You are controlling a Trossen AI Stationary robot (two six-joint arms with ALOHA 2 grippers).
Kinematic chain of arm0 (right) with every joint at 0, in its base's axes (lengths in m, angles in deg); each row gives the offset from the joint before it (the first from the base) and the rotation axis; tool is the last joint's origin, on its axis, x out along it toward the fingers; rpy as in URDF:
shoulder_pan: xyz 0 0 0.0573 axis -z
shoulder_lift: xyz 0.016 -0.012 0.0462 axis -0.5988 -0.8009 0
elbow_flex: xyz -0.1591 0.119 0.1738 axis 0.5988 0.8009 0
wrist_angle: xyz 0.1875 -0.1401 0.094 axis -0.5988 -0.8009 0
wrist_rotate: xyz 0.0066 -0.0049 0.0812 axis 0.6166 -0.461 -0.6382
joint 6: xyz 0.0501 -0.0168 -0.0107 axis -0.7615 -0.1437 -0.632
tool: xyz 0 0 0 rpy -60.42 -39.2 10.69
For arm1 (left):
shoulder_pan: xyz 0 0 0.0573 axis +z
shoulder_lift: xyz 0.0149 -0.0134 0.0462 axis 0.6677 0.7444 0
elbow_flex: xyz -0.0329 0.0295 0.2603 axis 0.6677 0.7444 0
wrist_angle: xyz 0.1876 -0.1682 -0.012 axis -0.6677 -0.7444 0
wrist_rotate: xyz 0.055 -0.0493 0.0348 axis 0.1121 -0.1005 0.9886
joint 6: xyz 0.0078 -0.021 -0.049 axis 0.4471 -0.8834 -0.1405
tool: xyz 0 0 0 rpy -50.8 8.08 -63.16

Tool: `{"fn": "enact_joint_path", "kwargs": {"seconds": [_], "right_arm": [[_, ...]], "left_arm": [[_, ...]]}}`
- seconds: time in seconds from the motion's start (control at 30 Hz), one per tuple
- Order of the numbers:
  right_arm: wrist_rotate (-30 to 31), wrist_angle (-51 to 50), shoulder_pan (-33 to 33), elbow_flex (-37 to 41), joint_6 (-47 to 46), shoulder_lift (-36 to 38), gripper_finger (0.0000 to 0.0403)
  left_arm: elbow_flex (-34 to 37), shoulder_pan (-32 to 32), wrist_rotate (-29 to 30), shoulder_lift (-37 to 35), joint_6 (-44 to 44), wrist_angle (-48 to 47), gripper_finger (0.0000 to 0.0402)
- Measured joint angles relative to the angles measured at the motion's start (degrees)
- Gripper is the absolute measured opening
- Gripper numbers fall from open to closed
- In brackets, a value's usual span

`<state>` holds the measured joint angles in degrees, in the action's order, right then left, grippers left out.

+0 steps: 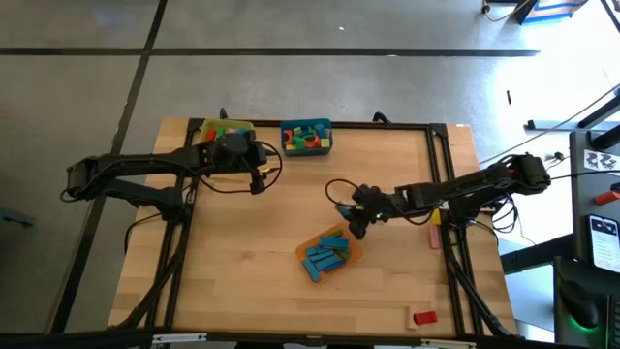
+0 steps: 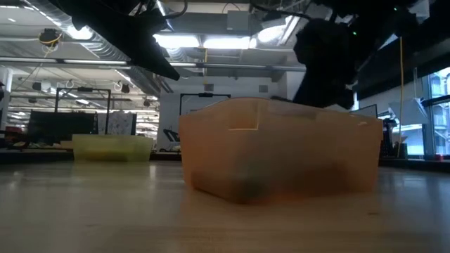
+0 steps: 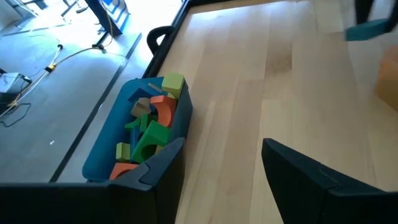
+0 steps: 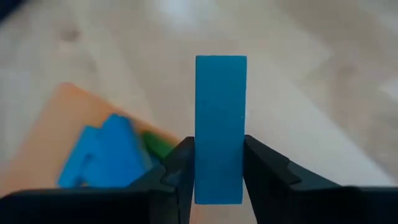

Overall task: Sort blocks by size
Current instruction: Put the blue rectangular block into the orange bin

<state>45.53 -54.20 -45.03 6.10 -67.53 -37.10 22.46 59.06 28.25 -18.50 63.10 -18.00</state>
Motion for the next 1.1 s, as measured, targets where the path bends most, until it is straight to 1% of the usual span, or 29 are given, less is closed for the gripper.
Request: {"fn": "enact_joint_path", "kwargs": {"seconds": [0.1, 0.2, 0.4, 0.6, 0.77, 0.9, 1.1], "right_arm": [[-3.5, 3.3, -0.1, 0.0, 0.2, -0.3, 0.0119], [-5.5, 6.4, -1.0, 0.0, 0.8, -0.7, 0.0115], [-9.3, 14.5, -5.8, -0.1, 1.9, -2.3, 0.0117], [-12.9, 19.7, -10.0, 0.0, 2.5, -5.1, 0.0117], [-13.4, 23.2, -11.8, 0.0, 3.1, -9.6, 0.0118], [-13.3, 22.9, -11.6, 0.0, 2.3, -12.5, 0.0124], [-12.8, 22.6, -11.6, 0.0, 1.0, -13.6, 0.0138]], "left_arm": [[0.0, 0.0, 0.0, 0.0, 0.0, 0.0, 0.0196], [0.0, 0.0, 0.0, 0.0, 0.0, -0.1, 0.0196], [0.0, 0.0, 0.0, 0.0, 0.5, -0.2, 0.0196], [0.0, 0.0, 0.0, 0.0, 0.5, -0.2, 0.0196], [0.0, 0.0, 0.0, 0.0, 0.6, -0.2, 0.0196], [0.0, 0.0, 0.0, 0.0, 0.6, -0.2, 0.0196], [0.0, 0.0, 0.0, 0.0, 0.6, -0.3, 0.0196]]}}
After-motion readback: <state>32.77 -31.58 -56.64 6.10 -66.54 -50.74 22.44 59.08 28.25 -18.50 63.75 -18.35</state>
